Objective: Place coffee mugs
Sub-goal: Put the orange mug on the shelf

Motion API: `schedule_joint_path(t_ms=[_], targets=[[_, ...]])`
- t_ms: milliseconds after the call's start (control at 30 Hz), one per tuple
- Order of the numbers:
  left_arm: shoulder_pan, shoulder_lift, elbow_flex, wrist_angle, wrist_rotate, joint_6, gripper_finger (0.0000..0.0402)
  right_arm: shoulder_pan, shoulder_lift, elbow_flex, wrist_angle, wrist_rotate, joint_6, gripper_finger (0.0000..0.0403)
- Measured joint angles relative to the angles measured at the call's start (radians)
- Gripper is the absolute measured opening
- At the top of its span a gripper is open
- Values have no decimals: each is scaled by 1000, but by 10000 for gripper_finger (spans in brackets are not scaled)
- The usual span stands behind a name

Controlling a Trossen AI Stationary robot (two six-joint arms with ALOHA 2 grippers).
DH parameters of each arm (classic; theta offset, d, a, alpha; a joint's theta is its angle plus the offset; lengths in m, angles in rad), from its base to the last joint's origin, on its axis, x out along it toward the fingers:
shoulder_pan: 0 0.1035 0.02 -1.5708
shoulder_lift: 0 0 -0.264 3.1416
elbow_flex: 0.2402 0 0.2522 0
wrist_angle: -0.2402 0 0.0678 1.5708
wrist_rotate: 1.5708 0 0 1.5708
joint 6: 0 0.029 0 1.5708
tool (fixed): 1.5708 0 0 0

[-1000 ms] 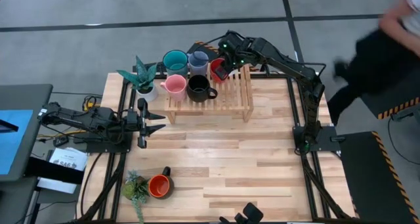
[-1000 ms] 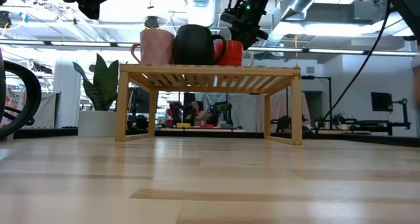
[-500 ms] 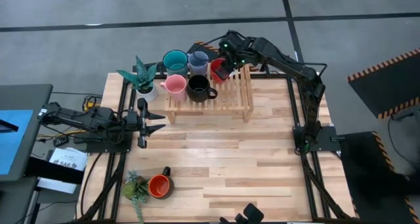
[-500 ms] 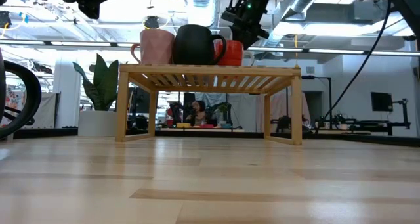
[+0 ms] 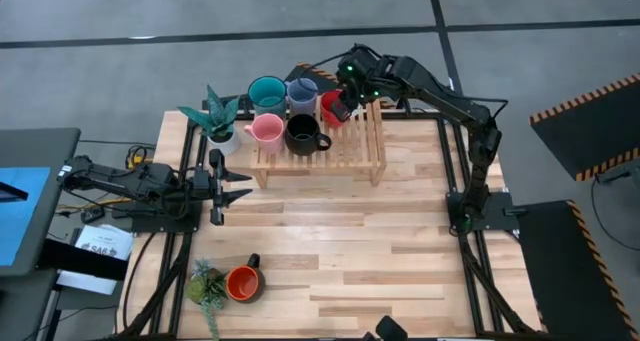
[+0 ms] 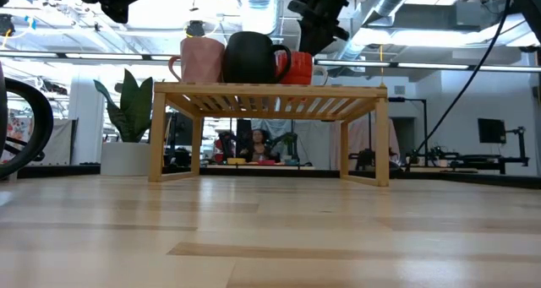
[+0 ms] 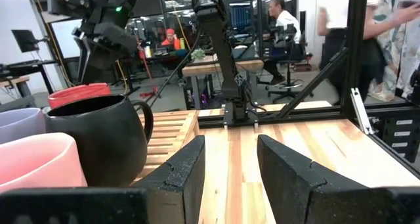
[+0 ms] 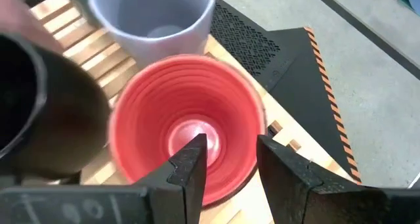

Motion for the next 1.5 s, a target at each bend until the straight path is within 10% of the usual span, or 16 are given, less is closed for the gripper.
schedule_joint_path(t_ms=[667,1067,1500], targets=[[0,-2,0,-2,-2,23,126,86,-225,-62,-160,43,-6,159],[0,-3,0,-6,3,1,126,225,-628,-751,128,188,74,159],[0,-76,60,-195,72,-63,126,322,-1057,-1429,882,141,94,159]])
